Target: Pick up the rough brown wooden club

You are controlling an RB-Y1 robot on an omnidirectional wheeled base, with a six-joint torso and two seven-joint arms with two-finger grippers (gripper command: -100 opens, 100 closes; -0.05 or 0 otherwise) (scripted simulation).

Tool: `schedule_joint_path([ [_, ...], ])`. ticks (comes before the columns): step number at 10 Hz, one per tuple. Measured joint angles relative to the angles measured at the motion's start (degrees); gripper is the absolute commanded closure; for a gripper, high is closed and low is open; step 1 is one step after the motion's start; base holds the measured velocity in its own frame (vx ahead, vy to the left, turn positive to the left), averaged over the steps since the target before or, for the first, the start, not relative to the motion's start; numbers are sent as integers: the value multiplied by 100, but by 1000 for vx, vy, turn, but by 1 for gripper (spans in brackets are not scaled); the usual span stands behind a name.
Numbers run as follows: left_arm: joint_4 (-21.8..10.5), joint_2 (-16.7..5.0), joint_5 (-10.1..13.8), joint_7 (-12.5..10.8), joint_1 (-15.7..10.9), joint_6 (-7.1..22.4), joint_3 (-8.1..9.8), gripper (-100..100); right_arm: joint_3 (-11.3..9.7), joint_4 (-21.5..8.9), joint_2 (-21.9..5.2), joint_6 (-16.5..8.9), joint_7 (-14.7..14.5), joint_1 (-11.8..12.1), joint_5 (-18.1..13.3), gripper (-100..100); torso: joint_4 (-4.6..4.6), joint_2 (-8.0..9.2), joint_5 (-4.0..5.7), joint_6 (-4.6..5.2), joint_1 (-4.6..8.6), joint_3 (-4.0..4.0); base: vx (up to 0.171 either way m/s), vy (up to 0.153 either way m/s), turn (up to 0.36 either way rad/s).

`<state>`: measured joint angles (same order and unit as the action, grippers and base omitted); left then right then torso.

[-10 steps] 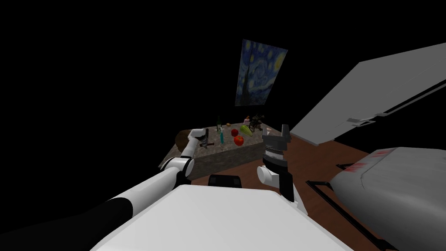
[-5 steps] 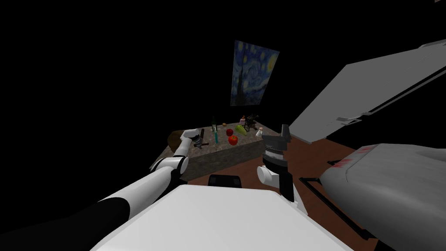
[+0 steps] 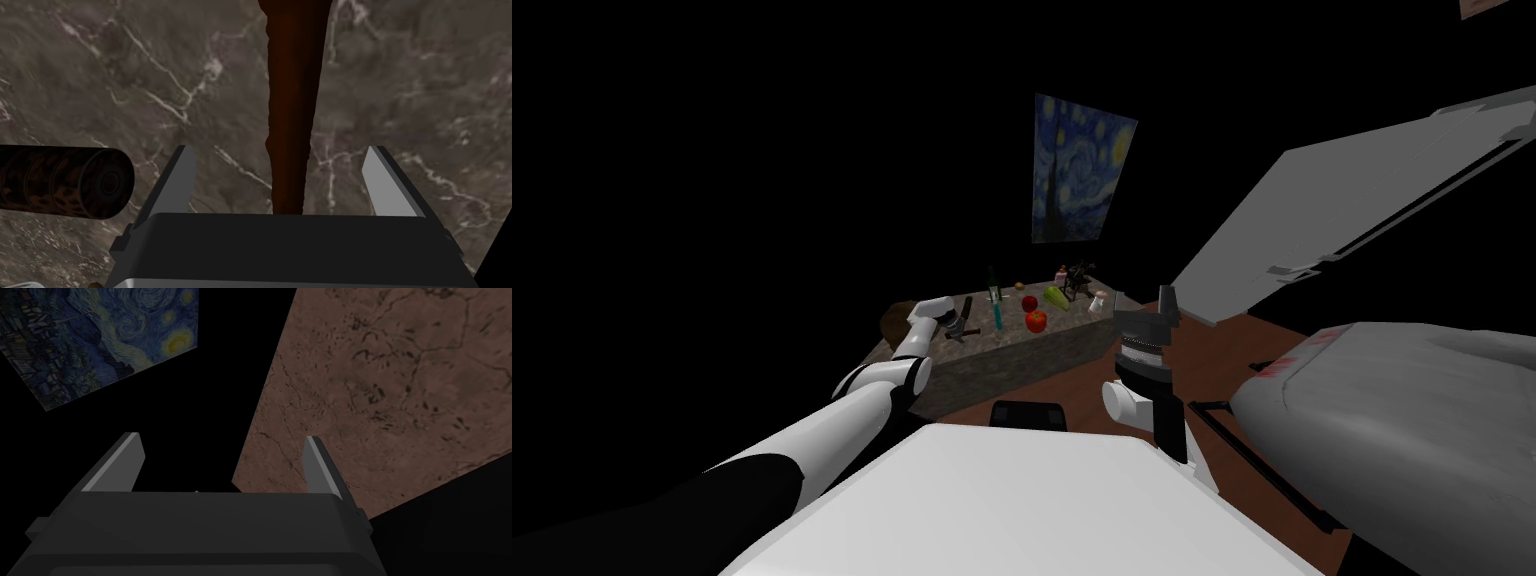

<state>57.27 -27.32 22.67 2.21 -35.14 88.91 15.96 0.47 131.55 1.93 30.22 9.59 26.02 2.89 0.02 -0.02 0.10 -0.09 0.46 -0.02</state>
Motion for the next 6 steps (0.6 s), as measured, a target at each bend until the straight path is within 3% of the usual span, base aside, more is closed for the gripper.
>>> schedule_joint_path([
  [1,80,-81,67,106,164,-48,84,-100,0,0,0,0,0,0,0,0,-1,3,-2,0,-6,2,4,-73,-19],
  [2,-38,-184,118,214,146,-93,139,-100,0,0,0,0,0,0,0,0,-1,2,-2,0,-13,2,3,-28,5],
  [3,-59,-195,123,238,139,-106,144,100,1,0,-1,0,0,0,0,0,-1,2,-5,0,-27,2,0,-6,0],
  [6,-59,-193,124,232,141,-99,145,100,1,0,-1,0,0,0,0,0,0,-1,-10,2,-42,0,0,0,0],
])
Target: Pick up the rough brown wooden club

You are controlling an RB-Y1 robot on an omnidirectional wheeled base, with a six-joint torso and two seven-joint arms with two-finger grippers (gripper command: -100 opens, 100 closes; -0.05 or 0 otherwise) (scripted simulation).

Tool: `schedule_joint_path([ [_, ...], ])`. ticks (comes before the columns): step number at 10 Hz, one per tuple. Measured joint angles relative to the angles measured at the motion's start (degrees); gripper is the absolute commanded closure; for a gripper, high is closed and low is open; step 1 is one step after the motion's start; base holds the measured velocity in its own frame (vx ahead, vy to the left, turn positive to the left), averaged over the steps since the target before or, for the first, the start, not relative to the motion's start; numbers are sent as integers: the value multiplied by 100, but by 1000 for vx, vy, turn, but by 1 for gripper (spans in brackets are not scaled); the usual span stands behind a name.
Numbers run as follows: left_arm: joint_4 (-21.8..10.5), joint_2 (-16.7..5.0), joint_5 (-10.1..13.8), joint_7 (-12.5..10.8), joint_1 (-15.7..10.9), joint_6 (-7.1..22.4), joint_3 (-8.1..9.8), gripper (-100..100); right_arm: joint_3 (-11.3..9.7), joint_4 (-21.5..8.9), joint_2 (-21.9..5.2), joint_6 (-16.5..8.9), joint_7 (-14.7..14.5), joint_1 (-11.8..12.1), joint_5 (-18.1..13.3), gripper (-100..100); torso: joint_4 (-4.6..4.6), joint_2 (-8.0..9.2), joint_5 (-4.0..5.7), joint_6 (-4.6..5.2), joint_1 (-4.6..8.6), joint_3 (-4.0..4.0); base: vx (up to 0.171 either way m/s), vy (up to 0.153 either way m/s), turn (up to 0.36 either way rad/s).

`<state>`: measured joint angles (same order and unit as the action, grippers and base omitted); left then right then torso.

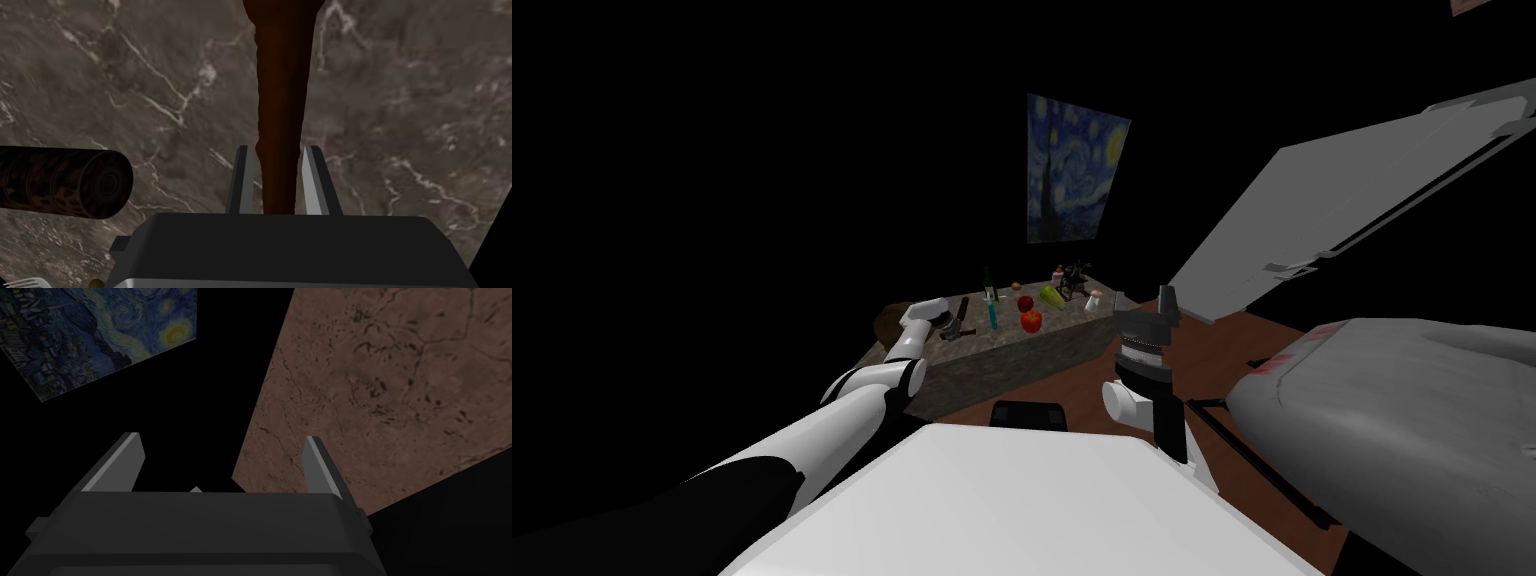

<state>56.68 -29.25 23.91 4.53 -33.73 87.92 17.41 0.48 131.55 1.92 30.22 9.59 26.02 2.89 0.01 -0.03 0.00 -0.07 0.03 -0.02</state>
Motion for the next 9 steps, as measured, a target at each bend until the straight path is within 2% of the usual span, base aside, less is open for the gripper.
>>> schedule_joint_path([
  [1,0,0,0,1,0,0,-1,100,0,0,0,0,0,0,0,0,0,-1,0,0,-1,0,0,0,0],
  [2,0,0,0,1,0,0,-1,0,0,0,0,0,0,0,0,0,0,-1,0,-1,-1,0,0,0,0],
  [3,0,0,0,2,0,0,-1,100,0,0,0,0,0,0,0,0,0,-1,0,-1,-1,0,11,70,74],
  [6,173,419,-258,-353,-170,106,-302,100,2,0,-2,0,0,0,0,0,-1,4,-13,-4,-72,2,-15,168,49],
  [8,351,554,-333,-553,-176,216,-383,100,1,0,-1,0,0,0,0,0,-1,1,-6,-3,-28,1,5,56,30],
  [9,488,703,-420,-700,-202,295,-474,100,1,0,-1,0,0,0,0,0,-2,-1,-4,2,-20,0,5,126,78],
])
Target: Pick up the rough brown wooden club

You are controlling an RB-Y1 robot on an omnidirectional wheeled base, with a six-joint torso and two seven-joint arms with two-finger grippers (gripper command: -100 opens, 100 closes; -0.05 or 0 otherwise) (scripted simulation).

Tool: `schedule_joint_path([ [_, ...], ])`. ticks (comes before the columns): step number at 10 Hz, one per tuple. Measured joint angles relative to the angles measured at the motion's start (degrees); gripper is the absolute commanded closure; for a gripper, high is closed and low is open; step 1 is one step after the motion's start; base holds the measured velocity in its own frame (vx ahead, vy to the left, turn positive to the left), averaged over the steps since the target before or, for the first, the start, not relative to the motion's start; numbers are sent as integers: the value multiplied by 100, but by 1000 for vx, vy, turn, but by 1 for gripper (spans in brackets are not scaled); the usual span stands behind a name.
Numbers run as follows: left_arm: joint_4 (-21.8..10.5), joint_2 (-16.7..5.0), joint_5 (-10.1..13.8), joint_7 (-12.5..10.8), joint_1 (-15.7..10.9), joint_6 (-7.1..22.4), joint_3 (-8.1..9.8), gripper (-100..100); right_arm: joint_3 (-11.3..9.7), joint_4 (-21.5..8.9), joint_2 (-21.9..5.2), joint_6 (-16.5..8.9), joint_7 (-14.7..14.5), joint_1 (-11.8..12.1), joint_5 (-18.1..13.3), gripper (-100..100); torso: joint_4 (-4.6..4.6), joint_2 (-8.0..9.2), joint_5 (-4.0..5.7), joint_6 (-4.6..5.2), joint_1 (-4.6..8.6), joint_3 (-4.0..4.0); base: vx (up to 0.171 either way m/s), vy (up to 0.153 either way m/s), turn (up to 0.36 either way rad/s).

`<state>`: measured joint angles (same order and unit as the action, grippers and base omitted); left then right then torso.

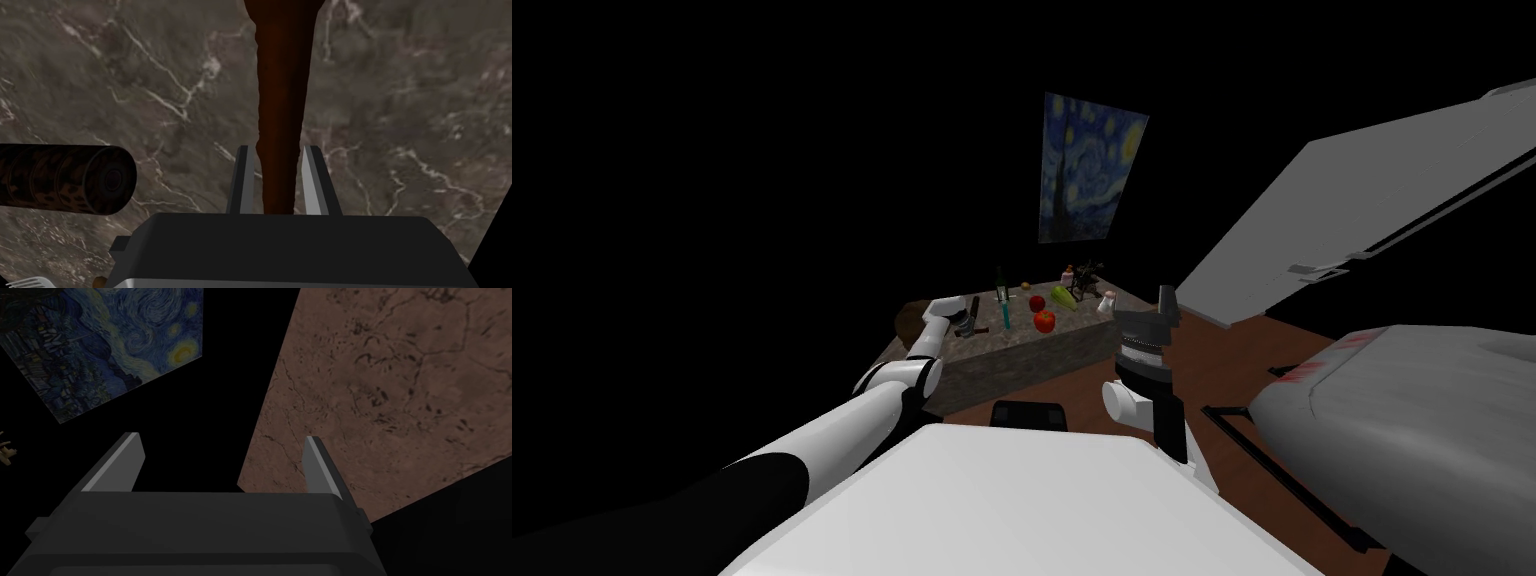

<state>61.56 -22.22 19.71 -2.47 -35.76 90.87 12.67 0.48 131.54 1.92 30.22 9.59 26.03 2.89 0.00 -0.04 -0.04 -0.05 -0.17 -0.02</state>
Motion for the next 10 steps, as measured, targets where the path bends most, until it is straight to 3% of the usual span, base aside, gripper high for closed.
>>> schedule_joint_path([
  [2,304,399,-212,-350,-26,131,-248,100,1,0,-1,0,0,0,0,0,-1,0,-4,-4,-33,0,-2,150,42],
  [6,766,873,-485,-866,-77,397,-562,100,0,0,0,0,0,0,0,0,-3,6,-4,-8,-26,4,-2,129,56],
  [9,1043,1241,-692,-1260,-198,588,-792,100,0,0,0,0,0,0,0,0,-7,12,0,-7,-6,9,0,67,23],
  [10,1065,1261,-700,-1298,-207,615,-805,0,-1,0,1,0,0,-1,0,0,-5,11,2,-10,3,8,0,7,-1],
])
